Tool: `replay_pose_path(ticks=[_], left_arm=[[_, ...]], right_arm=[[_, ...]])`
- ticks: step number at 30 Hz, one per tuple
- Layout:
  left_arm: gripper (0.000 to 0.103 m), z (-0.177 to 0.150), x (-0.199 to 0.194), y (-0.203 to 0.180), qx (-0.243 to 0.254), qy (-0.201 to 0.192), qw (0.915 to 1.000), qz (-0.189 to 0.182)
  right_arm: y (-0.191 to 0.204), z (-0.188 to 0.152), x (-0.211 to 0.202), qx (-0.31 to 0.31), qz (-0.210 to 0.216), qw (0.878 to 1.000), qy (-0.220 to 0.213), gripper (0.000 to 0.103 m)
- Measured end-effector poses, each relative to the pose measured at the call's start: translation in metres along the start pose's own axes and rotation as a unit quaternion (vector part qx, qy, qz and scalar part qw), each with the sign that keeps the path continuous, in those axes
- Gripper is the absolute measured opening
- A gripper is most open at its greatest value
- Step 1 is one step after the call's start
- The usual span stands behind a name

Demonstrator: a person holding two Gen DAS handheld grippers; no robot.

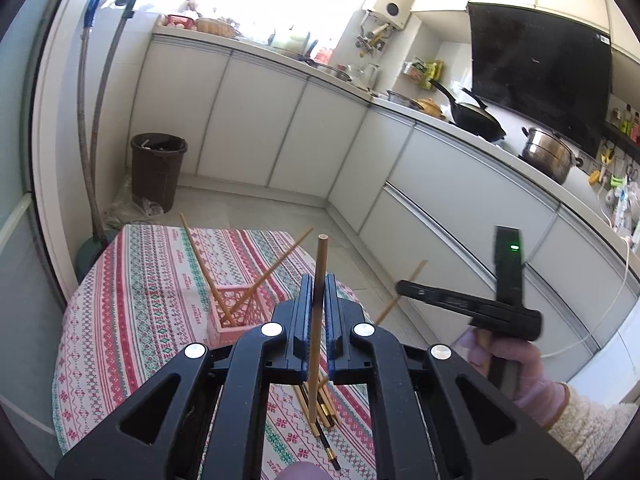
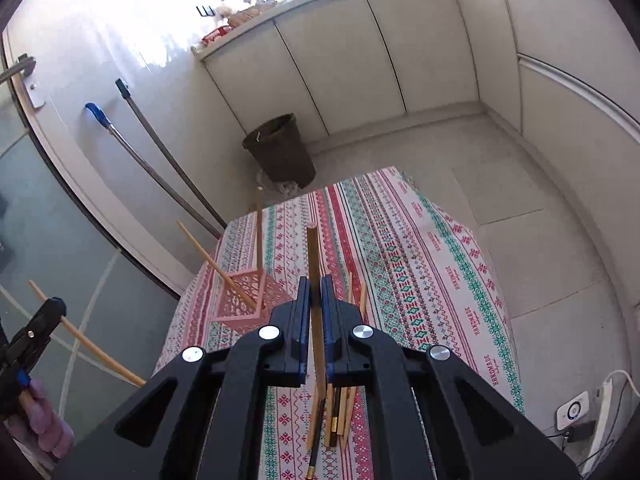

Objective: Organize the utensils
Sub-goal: 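Lower both held chopsticks into the pink basket and open both tools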

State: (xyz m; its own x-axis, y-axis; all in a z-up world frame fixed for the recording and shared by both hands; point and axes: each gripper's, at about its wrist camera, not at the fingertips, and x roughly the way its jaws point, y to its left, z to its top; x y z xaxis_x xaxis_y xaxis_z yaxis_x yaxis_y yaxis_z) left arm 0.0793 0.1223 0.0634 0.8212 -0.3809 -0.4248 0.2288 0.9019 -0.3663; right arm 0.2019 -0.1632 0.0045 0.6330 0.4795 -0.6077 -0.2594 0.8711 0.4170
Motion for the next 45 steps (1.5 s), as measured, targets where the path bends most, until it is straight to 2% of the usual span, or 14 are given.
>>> replay_pose_path(ticks=[4, 9, 14, 18, 20, 21, 22, 24, 26, 28, 30, 36, 45], left_arm=[[0.006, 0.018, -0.001, 0.005, -0.021, -0.021, 0.9992, 0.025], [0.006, 0.045, 0.006, 0.014, -0.031, -0.059, 0.9942, 0.084], [0.006, 0.070, 0.021, 0.025, -0.046, -0.085, 0.9896, 0.106], [0.006, 0.077, 0.043, 0.033, -0.051, -0.088, 0.9875, 0.121], [0.010, 0.073, 0.060, 0.039, -0.053, -0.067, 0.9887, 0.123], [0.018, 0.069, 0.066, 0.042, -0.055, -0.057, 0.9880, 0.132], [0.021, 0.066, 0.070, 0.045, -0.056, -0.052, 0.9873, 0.139], [0.021, 0.062, 0.070, 0.052, -0.061, -0.049, 0.9857, 0.150], [0.024, 0.063, 0.059, 0.056, -0.069, -0.063, 0.9842, 0.151], [0.036, 0.064, 0.045, 0.058, -0.076, -0.082, 0.9815, 0.156], [0.044, 0.065, 0.029, 0.059, -0.082, -0.103, 0.9778, 0.163], [0.047, 0.067, 0.005, 0.062, -0.085, -0.125, 0.9738, 0.170], [0.052, 0.065, 0.013, 0.069, -0.089, -0.099, 0.9781, 0.160]], right_arm=[[0.005, 0.018, -0.026, 0.012, 0.027, 0.999, -0.028, 0.006], [0.013, 0.042, -0.042, 0.017, 0.049, 0.997, -0.059, 0.006], [0.024, 0.063, -0.046, 0.014, 0.069, 0.995, -0.074, 0.006], [0.027, 0.070, -0.040, 0.012, 0.079, 0.994, -0.076, 0.006], [0.028, 0.069, -0.033, 0.009, 0.079, 0.994, -0.072, 0.006], [0.029, 0.068, -0.028, 0.008, 0.080, 0.995, -0.067, 0.006], [0.029, 0.067, -0.025, 0.009, 0.081, 0.995, -0.062, 0.006], [0.029, 0.069, -0.017, 0.011, 0.081, 0.995, -0.055, 0.006], [0.031, 0.070, -0.013, 0.014, 0.083, 0.995, -0.054, 0.006], [0.036, 0.071, -0.011, 0.012, 0.082, 0.995, -0.059, 0.006], [0.043, 0.071, -0.010, 0.005, 0.078, 0.995, -0.067, 0.006], [0.072, 0.072, 0.006, -0.013, 0.061, 0.995, -0.079, 0.006], [0.097, 0.066, 0.054, -0.031, 0.039, 0.997, -0.062, 0.007]])
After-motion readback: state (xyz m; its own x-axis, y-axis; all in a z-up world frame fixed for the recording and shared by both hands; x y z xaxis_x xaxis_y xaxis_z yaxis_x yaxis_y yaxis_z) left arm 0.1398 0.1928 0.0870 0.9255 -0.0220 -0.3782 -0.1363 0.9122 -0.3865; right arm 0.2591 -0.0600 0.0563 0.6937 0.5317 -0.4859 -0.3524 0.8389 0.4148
